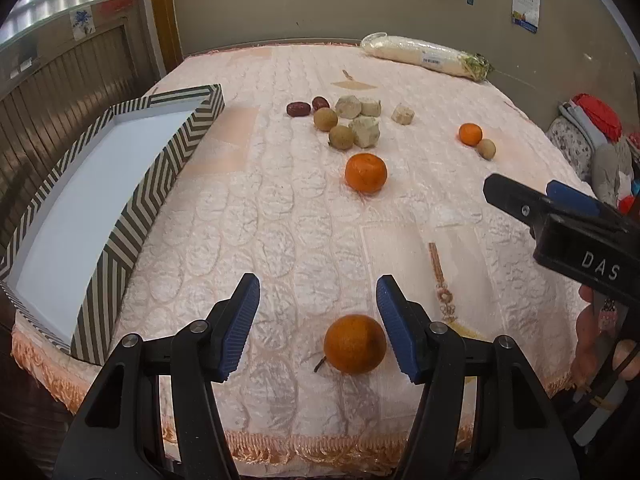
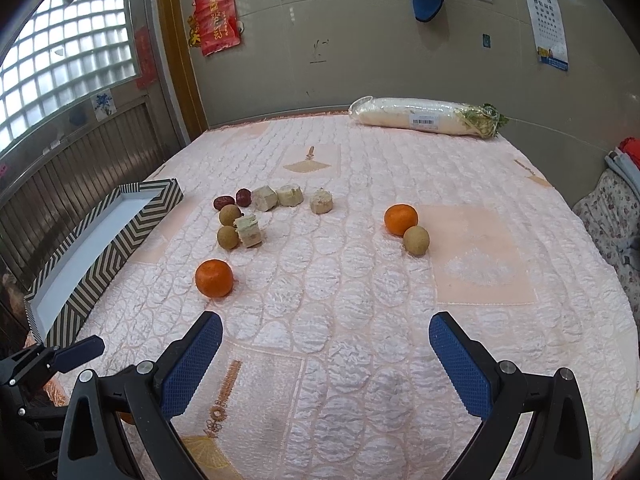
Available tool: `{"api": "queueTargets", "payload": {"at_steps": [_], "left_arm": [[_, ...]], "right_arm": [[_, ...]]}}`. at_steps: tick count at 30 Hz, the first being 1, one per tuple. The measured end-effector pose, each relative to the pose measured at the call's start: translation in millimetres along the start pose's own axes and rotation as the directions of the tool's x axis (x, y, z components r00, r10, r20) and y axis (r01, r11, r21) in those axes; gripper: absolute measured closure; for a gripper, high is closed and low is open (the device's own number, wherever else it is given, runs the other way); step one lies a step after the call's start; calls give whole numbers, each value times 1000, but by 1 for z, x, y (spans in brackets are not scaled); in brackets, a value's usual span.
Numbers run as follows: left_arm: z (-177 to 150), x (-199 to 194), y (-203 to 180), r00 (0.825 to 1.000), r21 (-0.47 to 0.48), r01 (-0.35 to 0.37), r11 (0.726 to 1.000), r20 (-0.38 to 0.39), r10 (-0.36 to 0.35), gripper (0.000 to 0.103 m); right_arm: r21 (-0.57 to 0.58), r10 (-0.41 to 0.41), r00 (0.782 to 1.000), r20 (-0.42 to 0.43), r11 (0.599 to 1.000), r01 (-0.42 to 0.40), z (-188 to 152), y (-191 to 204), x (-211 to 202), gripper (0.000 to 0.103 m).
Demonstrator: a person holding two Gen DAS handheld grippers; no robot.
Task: Organize fruits
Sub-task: 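Move the left tool toward one orange while the right tool approaches another orange, then close the left tool on its orange while the right tool closes on another orange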
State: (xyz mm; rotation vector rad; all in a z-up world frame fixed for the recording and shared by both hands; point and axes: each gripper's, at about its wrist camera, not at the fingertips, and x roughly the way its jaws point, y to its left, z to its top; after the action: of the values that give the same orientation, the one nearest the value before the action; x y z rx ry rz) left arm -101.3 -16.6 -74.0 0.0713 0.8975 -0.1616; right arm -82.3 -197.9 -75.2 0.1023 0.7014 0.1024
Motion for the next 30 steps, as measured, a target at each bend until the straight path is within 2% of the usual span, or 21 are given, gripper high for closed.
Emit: {"api": "queueTargets", "payload": {"at_steps": [9, 19, 30], "left_arm": [[-6, 1, 0, 1000, 39, 27, 999, -13, -27, 42], [-10, 8, -11, 994, 100, 94, 990, -63, -88, 42], [-15, 0, -4, 993, 108, 99, 989, -72, -92, 42]], "right_arm": [[4, 4, 1000, 0, 1000, -4, -3, -1, 1, 0], [0, 11, 1000, -14, 1000, -11, -3, 0, 5, 0], [-16, 30, 999, -12, 999, -30, -2, 5, 5, 0]]}}
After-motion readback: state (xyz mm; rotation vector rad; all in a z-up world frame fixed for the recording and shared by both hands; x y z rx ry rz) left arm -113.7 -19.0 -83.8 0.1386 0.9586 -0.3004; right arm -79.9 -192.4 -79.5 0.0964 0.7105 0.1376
